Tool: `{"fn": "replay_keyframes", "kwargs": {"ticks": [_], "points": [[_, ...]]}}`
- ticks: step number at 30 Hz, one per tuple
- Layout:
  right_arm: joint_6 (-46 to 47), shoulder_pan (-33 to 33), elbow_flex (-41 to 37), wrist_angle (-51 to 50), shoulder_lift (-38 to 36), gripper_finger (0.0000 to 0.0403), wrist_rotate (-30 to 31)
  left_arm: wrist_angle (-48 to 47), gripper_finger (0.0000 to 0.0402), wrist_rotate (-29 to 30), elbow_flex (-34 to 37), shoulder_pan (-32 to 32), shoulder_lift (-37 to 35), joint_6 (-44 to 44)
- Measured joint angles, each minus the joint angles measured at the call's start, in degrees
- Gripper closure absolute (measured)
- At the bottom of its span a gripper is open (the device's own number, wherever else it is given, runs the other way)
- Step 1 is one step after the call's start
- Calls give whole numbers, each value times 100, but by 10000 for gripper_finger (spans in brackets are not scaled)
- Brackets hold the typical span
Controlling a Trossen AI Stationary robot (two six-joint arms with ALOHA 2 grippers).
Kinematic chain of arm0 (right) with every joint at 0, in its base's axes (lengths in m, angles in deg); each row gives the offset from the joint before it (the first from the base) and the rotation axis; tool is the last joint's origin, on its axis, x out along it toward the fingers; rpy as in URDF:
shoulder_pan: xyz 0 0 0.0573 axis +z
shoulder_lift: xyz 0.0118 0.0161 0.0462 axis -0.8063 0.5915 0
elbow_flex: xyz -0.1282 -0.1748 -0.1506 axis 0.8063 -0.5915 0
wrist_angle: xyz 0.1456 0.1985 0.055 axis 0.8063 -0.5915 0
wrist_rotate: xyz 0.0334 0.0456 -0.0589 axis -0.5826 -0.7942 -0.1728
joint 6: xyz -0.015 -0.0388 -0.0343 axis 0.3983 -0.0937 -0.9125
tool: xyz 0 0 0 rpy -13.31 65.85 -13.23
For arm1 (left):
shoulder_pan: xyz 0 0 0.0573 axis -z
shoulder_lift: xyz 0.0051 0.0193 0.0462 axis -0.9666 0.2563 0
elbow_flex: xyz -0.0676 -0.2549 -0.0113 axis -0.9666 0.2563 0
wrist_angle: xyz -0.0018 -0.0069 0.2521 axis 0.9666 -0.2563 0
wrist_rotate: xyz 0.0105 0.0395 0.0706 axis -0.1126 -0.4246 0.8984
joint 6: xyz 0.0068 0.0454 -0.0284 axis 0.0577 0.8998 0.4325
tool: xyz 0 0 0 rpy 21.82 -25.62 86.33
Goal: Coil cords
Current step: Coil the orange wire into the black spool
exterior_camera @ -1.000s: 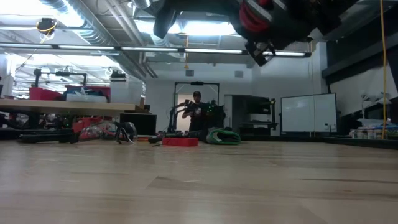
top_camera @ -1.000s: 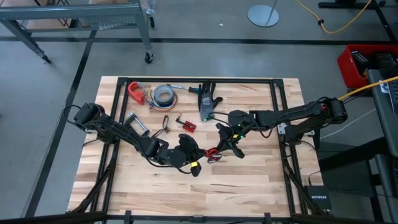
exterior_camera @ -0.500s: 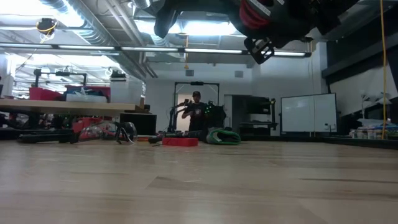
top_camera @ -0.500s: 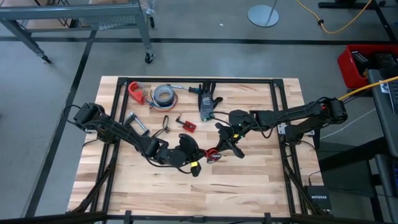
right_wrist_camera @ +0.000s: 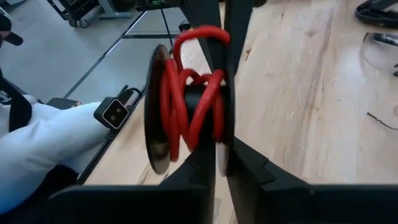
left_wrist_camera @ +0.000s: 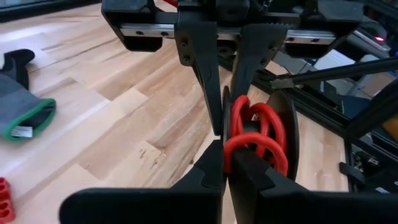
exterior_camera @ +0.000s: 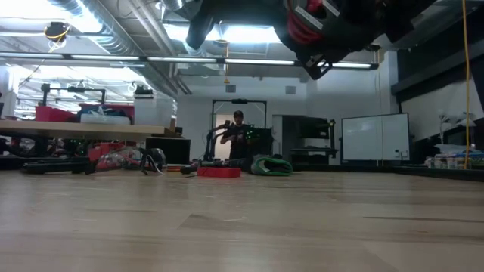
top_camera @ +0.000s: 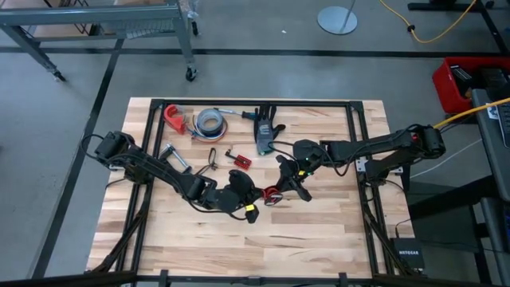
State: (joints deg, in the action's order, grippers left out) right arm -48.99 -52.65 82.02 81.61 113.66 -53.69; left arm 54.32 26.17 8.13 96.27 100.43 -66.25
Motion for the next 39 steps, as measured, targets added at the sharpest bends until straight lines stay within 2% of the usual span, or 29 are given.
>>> {"fn": "replay_keyframes", "kwargs": {"ticks": [9,20,30,34,39], "points": [[7,-2,25,69,-7,324,98,-332,400,173,0,3,-122,71],[16,-28,42,-17,-259,320,597,-1395,401,523,0,108,-713,-42],[-4,-162,33,-774,-1670,320,675,-2834,401,811,9,148,-1640,-683],[-9,-188,27,-1118,-2351,320,905,-3045,401,999,9,238,-2034,-582],[-9,-186,22,-1654,-3232,320,1522,-3369,401,1181,7,340,-2630,-545]]}}
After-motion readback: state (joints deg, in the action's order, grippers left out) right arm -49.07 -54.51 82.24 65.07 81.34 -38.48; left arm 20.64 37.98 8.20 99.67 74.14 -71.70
